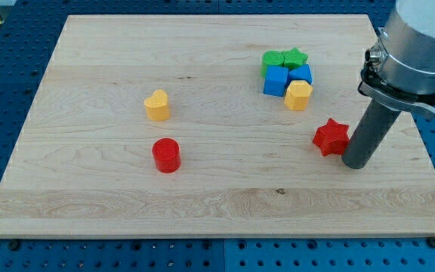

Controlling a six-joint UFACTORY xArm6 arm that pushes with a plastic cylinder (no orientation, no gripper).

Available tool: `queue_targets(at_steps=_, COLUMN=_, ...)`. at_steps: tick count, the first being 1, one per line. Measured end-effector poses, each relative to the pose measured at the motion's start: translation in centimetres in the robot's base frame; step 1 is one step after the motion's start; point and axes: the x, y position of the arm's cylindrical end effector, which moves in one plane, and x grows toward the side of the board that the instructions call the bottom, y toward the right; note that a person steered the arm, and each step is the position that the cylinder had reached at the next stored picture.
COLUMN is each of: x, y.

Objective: Move the red star diagonally bottom right to the yellow hexagon

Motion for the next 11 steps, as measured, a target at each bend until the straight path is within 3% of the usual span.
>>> queue_targets(at_steps=2, x=-0.1, y=0.8)
queue_targets(at_steps=3, x=1.1, y=-4.1)
queue_targets(at_steps=4, x=-1.4, y=-7.3)
queue_targets(at_steps=8, x=-4.4, y=-4.0)
queue_targets(at_steps=11, x=-0.4, y=-0.4)
